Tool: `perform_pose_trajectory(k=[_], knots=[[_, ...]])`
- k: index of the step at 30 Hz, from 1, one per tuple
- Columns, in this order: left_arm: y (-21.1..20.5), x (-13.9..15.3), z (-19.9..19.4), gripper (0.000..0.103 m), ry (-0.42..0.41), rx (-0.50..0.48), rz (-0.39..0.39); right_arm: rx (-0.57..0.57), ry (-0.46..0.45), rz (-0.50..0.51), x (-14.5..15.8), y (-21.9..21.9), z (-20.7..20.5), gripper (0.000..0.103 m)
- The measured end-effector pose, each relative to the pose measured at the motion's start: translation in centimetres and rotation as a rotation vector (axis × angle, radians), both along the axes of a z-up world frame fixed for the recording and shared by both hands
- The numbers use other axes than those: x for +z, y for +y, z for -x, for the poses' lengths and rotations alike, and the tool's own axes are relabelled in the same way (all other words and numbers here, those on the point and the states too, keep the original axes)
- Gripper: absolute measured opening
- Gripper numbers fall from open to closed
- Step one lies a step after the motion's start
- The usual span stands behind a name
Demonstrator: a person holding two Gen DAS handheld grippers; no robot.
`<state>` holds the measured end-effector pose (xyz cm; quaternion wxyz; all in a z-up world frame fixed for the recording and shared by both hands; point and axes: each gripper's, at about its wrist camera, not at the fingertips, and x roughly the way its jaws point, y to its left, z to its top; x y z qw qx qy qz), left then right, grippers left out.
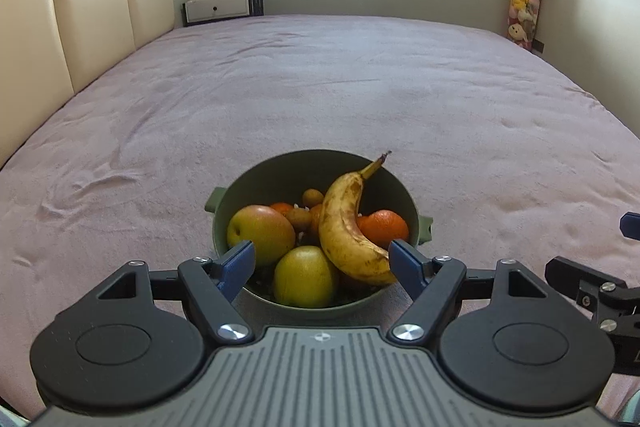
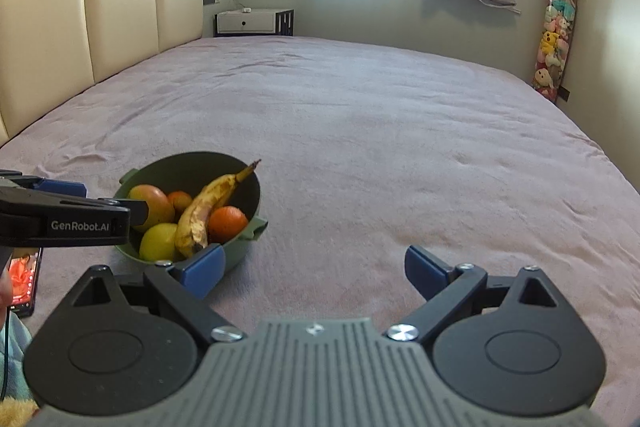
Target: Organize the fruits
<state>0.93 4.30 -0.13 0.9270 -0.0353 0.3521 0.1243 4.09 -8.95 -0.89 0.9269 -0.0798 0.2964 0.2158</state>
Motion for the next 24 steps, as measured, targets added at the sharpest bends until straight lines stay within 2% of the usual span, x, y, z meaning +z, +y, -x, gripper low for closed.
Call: perform_pose_trajectory(k=[8, 24], knots=[[-0.99, 0.27, -0.07, 0.089, 0.003, -0.019, -0.016, -0.04, 0.004, 0.014, -0.53, -0.26, -0.57, 0.095], [-0.72, 0.13, -0.15, 0.089, 0.037, -0.013, 0.012, -0.045, 0.012, -0.003, -0.52, -0.51, -0.62, 0.096]])
